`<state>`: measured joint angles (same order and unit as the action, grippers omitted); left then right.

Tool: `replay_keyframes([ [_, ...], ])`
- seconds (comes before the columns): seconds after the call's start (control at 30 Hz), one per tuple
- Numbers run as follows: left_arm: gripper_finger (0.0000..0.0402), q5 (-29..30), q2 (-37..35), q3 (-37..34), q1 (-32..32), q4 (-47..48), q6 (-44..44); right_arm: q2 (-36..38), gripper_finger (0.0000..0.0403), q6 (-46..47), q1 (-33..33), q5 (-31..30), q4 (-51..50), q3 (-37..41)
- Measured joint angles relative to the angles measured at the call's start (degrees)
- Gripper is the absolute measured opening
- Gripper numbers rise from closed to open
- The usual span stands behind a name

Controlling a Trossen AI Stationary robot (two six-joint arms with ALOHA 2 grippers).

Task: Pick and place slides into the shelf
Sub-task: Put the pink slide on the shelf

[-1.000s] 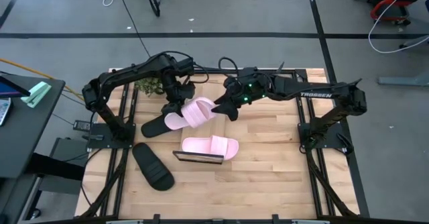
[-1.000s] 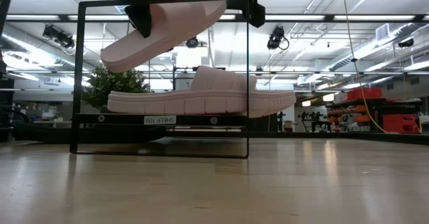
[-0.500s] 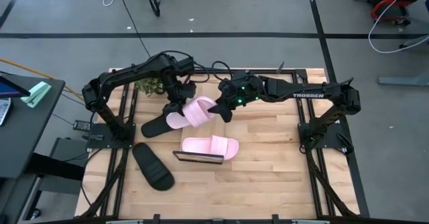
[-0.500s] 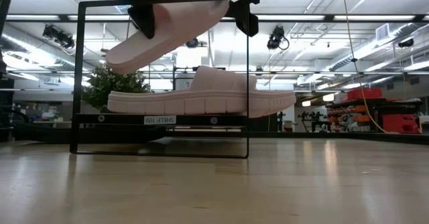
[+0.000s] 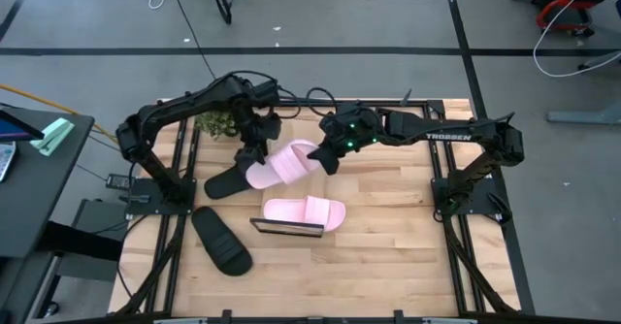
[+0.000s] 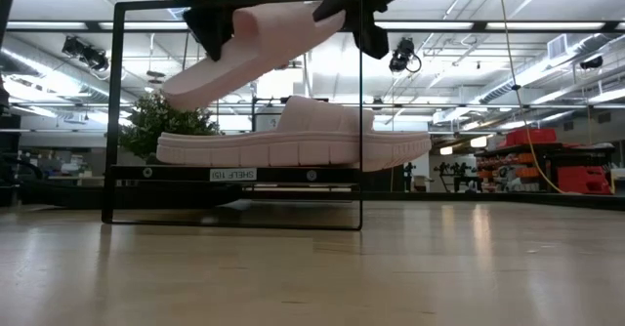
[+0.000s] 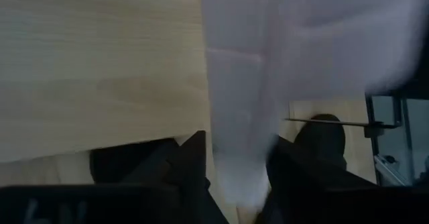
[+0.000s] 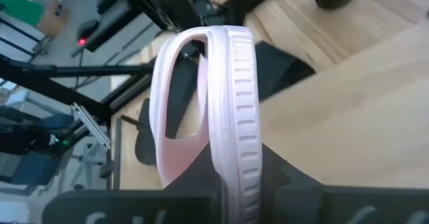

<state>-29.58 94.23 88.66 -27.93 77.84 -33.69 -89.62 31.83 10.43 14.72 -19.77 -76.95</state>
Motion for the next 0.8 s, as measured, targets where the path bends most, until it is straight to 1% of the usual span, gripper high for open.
replay_keyframes([
  [0.13,0.0164,0.6,-0.3,5.3,-1.2,3.8,0.0,0.2,0.0037,0.8,0.2,0.8,-2.7,0.0],
  [0.23,0.0164,1.4,-0.4,10.6,-2.2,5.5,0.2,0.9,0.0037,2.7,0.4,-0.7,-4.0,0.0],
  [0.33,0.0158,1.6,-0.3,15.9,-3.6,5.6,1.7,1.5,0.0037,8.6,1.1,-5.3,-4.0,0.0],
  [0.43,0.0152,1.6,-0.7,20.5,-4.8,4.0,3.4,2.7,0.0037,15.6,1.6,-7.6,-4.4,0.0],
  [0.53,0.0144,1.7,-0.6,24.5,-6.0,1.8,6.2,3.8,0.0037,20.5,1.2,-9.6,-7.0,0.0],
  [0.63,0.0136,1.6,-0.7,27.2,-6.7,0.1,7.6,5.5,0.0037,23.9,-0.1,-11.2,-8.6,2.3],
  [0.8,0.0124,1.6,-2.2,27.6,-7.8,-1.2,7.9,11.3,0.0037,31.6,-2.3,-14.4,-6.9,10.1],
])
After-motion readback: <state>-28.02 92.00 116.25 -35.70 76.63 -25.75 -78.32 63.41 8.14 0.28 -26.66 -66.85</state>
